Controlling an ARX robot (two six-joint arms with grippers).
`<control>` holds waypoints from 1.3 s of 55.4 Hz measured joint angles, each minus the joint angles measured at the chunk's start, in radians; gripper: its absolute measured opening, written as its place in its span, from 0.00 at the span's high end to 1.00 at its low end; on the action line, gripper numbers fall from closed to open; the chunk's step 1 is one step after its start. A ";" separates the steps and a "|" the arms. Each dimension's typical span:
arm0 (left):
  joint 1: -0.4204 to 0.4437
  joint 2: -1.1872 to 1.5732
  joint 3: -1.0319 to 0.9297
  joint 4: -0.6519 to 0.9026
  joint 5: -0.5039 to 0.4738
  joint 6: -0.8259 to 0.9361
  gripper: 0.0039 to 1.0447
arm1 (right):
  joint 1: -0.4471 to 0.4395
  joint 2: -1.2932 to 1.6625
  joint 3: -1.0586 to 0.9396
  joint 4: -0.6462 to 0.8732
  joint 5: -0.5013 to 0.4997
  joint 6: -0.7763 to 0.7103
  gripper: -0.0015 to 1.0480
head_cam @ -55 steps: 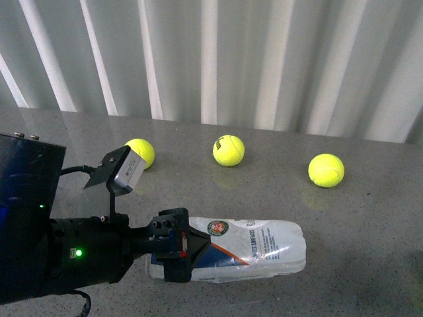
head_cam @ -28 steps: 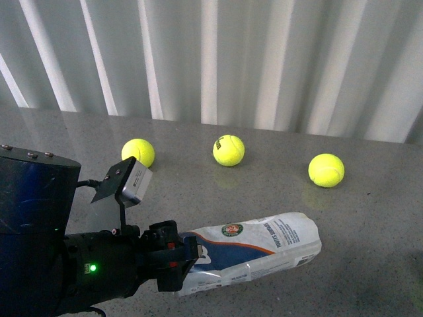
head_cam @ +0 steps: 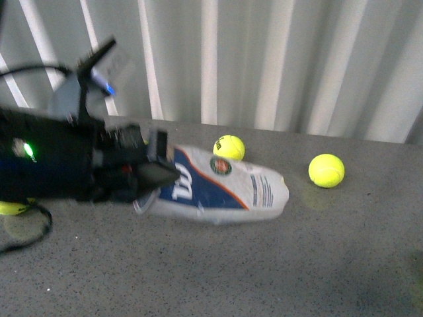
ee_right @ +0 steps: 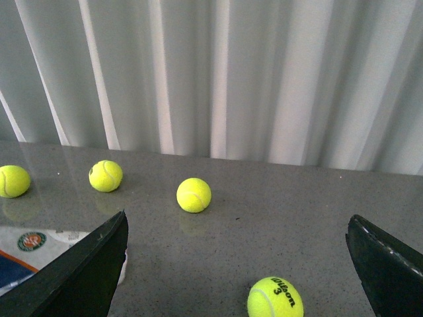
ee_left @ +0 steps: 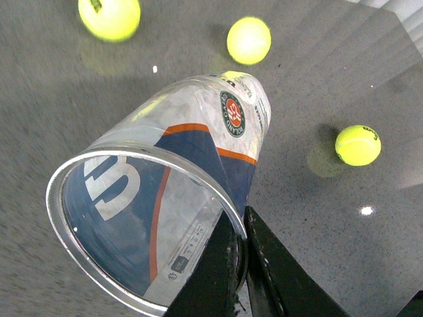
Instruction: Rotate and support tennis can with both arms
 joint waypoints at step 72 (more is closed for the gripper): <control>-0.225 0.218 0.719 -1.025 -0.517 1.646 0.97 | 0.000 0.000 0.000 0.000 0.000 0.000 0.07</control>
